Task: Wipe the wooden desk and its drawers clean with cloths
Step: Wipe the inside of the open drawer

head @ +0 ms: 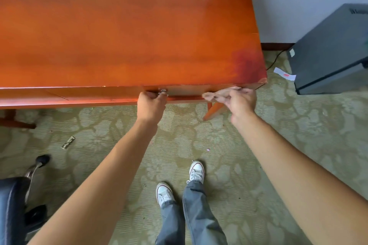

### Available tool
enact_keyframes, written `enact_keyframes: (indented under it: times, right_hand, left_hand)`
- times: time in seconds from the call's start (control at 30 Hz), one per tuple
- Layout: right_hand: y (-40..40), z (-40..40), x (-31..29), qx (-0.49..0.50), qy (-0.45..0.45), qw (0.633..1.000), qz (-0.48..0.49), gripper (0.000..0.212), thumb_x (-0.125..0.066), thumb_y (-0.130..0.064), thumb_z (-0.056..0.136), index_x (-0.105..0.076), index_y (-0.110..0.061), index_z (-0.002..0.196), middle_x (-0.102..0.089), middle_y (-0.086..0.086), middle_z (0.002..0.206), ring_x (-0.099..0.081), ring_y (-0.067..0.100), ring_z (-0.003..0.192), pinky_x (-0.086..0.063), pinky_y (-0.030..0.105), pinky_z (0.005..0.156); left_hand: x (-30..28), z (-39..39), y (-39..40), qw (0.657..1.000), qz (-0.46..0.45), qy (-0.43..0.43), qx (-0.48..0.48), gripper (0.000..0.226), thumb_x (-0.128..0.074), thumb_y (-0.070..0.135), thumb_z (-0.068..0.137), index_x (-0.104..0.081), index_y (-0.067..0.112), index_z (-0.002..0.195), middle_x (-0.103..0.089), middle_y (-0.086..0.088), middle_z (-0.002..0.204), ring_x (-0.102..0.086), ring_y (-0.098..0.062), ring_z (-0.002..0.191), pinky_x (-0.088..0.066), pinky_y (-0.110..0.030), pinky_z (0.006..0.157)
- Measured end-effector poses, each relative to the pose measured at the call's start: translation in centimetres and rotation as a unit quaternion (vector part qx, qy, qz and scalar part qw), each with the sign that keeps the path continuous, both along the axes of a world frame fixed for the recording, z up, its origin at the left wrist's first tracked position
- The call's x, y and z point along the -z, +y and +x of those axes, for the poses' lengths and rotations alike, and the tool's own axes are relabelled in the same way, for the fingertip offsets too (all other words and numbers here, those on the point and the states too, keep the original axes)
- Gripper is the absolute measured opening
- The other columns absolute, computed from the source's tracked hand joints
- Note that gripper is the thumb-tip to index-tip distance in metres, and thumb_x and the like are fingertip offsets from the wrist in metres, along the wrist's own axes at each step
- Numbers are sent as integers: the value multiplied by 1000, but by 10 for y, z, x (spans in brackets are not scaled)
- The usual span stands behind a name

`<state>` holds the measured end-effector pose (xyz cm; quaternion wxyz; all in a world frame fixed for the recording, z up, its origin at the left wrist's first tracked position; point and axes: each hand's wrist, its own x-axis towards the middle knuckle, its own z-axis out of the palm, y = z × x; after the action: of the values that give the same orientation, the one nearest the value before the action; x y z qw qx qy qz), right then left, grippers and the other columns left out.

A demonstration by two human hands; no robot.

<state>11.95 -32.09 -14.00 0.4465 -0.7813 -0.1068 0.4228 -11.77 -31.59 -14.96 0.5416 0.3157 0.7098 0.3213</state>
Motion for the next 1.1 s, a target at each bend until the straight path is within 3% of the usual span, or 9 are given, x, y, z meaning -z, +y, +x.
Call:
enact_keyframes:
  times: [0.2, 0.4, 0.53, 0.63, 0.7, 0.8, 0.87, 0.93, 1.1]
  right_hand:
    - [-24, -60, -12, -155, -56, 986, 30, 11, -67, -15, 83, -64, -21, 91, -69, -2, 85, -64, 16, 75, -54, 34, 64]
    - [-42, -57, -66, -234, -204, 945, 108, 16, -65, -18, 84, -59, -29, 94, -60, -15, 81, -54, 0, 70, -44, 22, 62]
    - [-24, -53, -78, -312, -324, 884, 132, 23, -65, -23, 88, -61, -30, 109, -61, -11, 102, -55, 6, 90, -41, 25, 74]
    - [-19, -52, -60, -413, -391, 819, 72, 26, -64, -27, 90, -65, -26, 116, -58, -5, 103, -56, 17, 97, -39, 31, 76]
    - [-32, -59, -40, -458, -386, 800, 41, 29, -60, -28, 94, -65, -23, 122, -59, -3, 105, -57, 21, 98, -38, 31, 74]
    - [-58, -72, -19, -470, -396, 789, 33, 37, -55, -32, 99, -59, -19, 133, -62, 1, 119, -53, 23, 109, -43, 34, 85]
    - [-65, -77, -18, -451, -402, 796, 30, 37, -55, -37, 98, -59, -19, 131, -63, 1, 120, -52, 24, 111, -43, 38, 89]
    - [-72, -82, -21, -463, -397, 792, -2, 36, -51, -48, 97, -58, -23, 121, -61, -5, 113, -51, 22, 107, -42, 38, 88]
    - [-125, -97, -19, -536, -464, 695, -117, 52, -35, -75, 91, -46, -28, 110, -57, -6, 111, -49, 21, 105, -43, 42, 90]
  left_hand:
    - [10, -8, -12, 991, 54, 89, 83, 22, -67, 34, 101, -69, 13, 93, -65, 3, 68, -59, -7, 55, -47, -25, 55]
    - [-2, 0, -15, 989, -10, 120, 83, 32, -64, 34, 100, -67, 7, 83, -64, -4, 66, -58, -26, 61, -57, -46, 63]
    - [-35, -19, -50, 901, -24, 324, 289, 45, -52, 33, 104, -49, 13, 64, -54, -2, 58, -49, -25, 51, -37, -31, 50]
    - [-61, -31, -84, 845, 158, 440, 260, 31, -47, 28, 102, -56, 15, 75, -56, 0, 69, -50, -23, 56, -44, -33, 49]
    - [-53, -49, -85, 803, 260, 483, 235, 24, -49, 28, 98, -64, 13, 88, -60, -4, 87, -54, -26, 77, -49, -38, 62]
    - [-28, -73, -76, 771, 195, 522, 307, 40, -40, 40, 103, -68, 17, 120, -66, -6, 124, -54, -33, 122, -41, -51, 104]
    - [-20, -75, -82, 777, 173, 505, 333, 47, -35, 44, 105, -70, 19, 123, -71, -2, 122, -59, -29, 123, -37, -50, 110]
    - [-19, -73, -93, 782, 177, 502, 325, 43, -38, 44, 102, -74, 20, 107, -74, 0, 104, -65, -28, 108, -43, -46, 98]
    - [-21, -81, -129, 772, 211, 499, 333, 26, -51, 37, 87, -57, 18, 71, -59, 0, 68, -57, -30, 67, -41, -36, 61]
